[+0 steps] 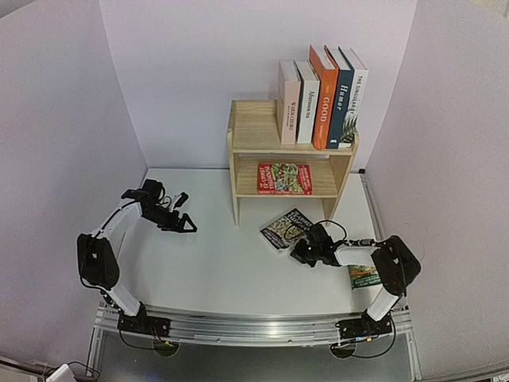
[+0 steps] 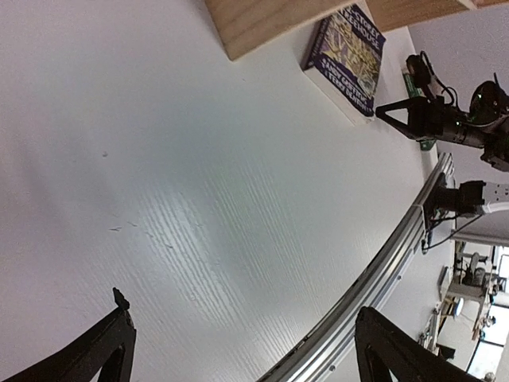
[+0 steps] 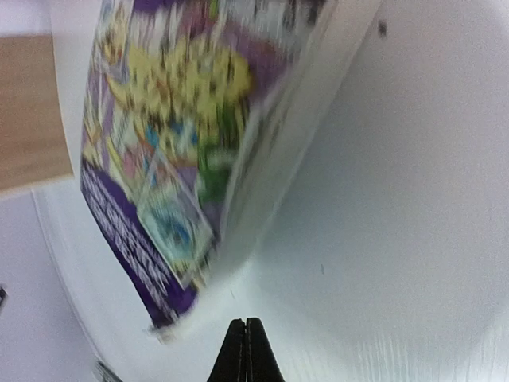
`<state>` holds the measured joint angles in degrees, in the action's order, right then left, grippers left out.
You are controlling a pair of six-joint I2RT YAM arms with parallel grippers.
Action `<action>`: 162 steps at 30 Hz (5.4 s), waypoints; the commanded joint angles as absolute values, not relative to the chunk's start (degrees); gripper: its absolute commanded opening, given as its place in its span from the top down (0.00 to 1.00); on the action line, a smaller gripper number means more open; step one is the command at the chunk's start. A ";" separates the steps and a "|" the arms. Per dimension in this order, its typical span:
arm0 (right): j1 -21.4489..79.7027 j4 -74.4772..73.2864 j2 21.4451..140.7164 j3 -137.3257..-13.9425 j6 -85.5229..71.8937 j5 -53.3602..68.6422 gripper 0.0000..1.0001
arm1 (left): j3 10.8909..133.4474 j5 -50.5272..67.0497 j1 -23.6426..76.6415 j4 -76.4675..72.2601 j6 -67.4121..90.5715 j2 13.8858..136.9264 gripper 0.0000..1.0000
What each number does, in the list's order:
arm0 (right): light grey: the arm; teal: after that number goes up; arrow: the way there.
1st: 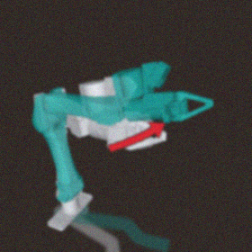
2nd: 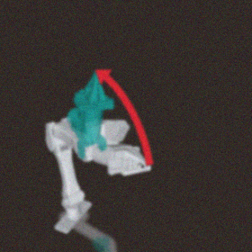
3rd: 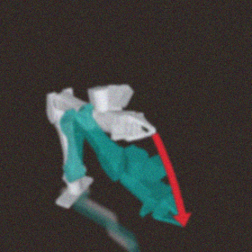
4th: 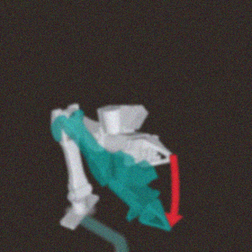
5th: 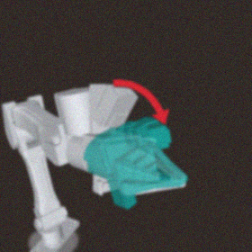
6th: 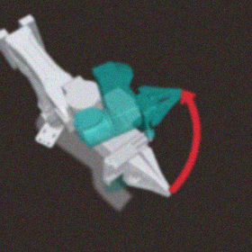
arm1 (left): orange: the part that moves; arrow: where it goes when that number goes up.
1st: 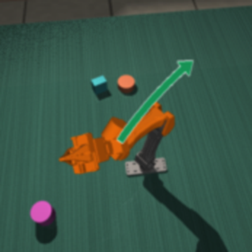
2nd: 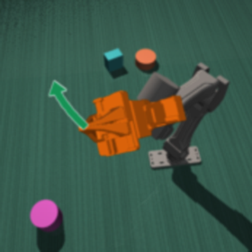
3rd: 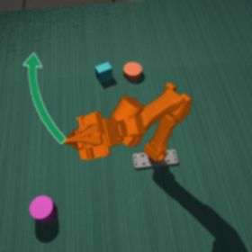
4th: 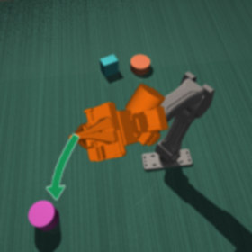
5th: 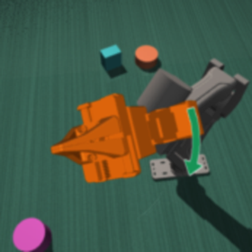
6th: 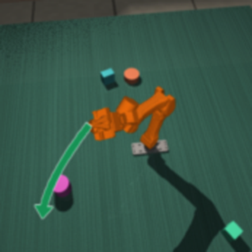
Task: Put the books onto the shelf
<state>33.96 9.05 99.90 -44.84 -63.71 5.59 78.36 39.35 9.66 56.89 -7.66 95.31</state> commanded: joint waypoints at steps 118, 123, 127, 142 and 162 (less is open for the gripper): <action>77.93 -15.43 106.10 -74.15 5.80 -52.80 0.10 | 87.49 46.54 35.70 41.12 8.53 114.75 1.00; 78.98 -17.03 116.83 -79.03 2.71 -62.63 0.10 | 87.31 46.38 35.73 41.22 8.53 114.64 1.00; 78.90 -17.27 123.32 -81.89 5.60 -68.59 0.10 | 87.18 46.14 35.63 41.19 8.35 114.35 1.00; 74.03 -18.14 125.77 -82.77 8.07 -73.34 1.00 | 86.31 46.36 35.60 41.18 6.64 112.50 1.00; 66.36 -61.00 100.93 -111.77 13.34 -22.45 1.00 | 88.08 24.34 22.46 58.00 -16.90 93.01 0.00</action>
